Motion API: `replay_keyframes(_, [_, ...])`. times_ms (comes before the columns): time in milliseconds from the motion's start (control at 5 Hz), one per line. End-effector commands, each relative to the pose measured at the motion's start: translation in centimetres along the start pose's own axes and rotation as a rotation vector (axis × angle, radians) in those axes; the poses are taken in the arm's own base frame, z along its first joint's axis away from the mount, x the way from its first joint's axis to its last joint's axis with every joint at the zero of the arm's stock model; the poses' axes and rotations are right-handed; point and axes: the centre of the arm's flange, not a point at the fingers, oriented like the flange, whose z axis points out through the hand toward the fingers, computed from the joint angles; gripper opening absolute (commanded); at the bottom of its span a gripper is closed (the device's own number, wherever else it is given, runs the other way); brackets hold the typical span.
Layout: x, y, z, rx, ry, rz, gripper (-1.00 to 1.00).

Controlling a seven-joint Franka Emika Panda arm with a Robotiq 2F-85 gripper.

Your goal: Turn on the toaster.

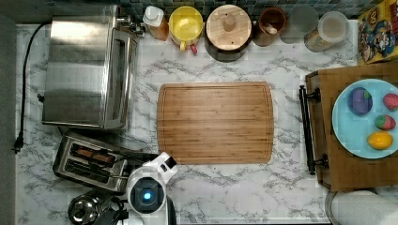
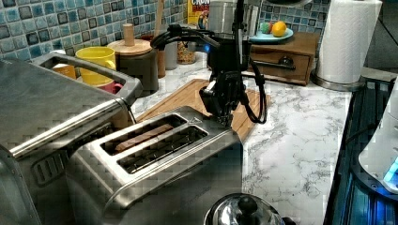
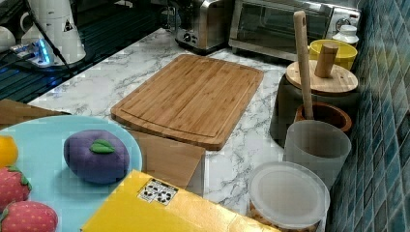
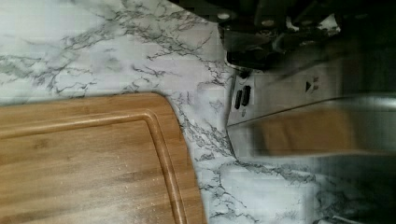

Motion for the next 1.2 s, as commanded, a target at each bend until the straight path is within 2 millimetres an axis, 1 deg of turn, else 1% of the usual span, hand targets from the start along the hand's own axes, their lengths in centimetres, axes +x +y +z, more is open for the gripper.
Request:
replay_keyframes(200, [-7.95,11.86,12.44,-0.202,-0.239,0.049,-1.0])
replay_keyframes(1200, [-7.97,11.86,12.45,-0.202,-0.24,0.049,-1.0])
